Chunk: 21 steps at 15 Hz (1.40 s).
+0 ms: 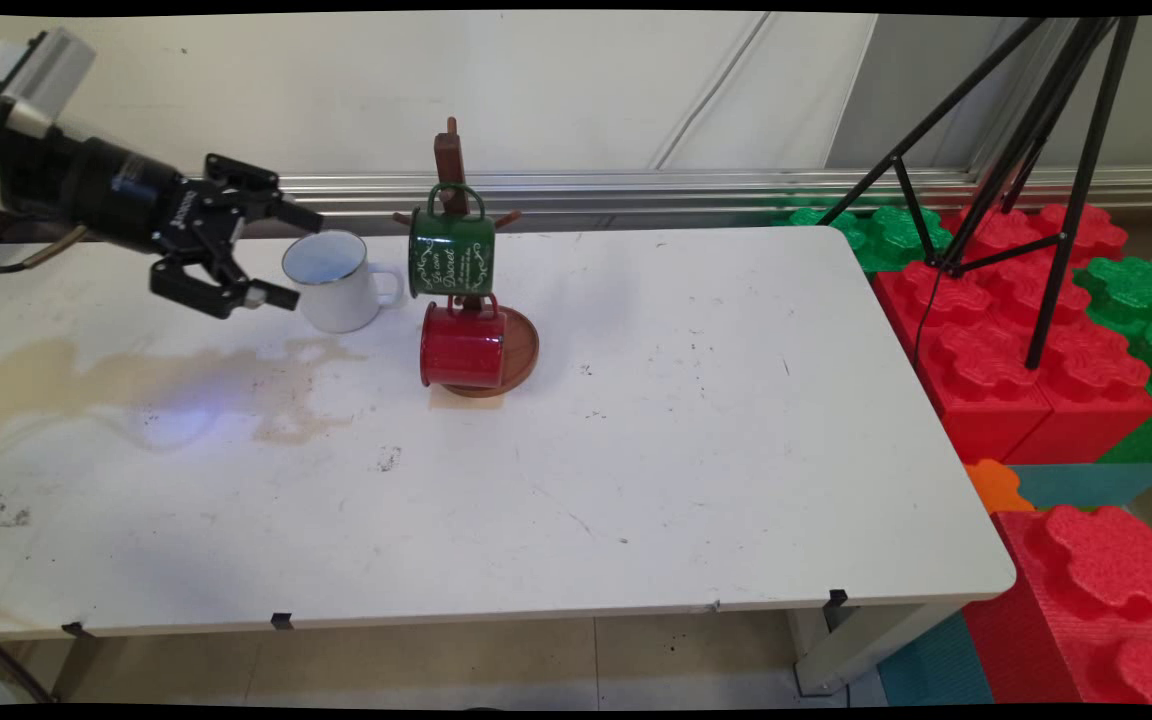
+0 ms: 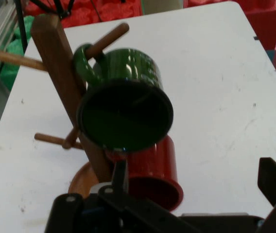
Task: Pick up the red mug from the rack
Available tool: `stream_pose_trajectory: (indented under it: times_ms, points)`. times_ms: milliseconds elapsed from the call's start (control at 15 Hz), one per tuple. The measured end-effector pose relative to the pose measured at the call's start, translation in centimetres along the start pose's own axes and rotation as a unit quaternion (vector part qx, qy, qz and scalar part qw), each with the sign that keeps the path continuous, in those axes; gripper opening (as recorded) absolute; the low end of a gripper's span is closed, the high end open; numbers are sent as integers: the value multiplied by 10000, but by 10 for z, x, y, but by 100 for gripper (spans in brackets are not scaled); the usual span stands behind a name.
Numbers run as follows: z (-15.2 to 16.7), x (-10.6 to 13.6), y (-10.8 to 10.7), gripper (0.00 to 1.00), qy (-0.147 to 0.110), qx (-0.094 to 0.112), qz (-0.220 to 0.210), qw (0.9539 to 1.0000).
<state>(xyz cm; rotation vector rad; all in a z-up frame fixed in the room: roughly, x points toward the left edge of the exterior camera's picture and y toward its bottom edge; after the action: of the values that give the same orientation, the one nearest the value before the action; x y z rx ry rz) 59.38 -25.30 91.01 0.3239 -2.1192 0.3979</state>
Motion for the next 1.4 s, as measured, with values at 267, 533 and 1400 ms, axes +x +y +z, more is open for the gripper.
stream_pose_trajectory:
  times_ms: [267, 533, 1400]
  points:
    - [-15, -15, 5, 100, -92, -19, -29, 10000]
    - [-27, -27, 8, 100, -182, -44, -47, 9998]
    - [-42, -49, 12, 100, -293, -104, -151, 9994]
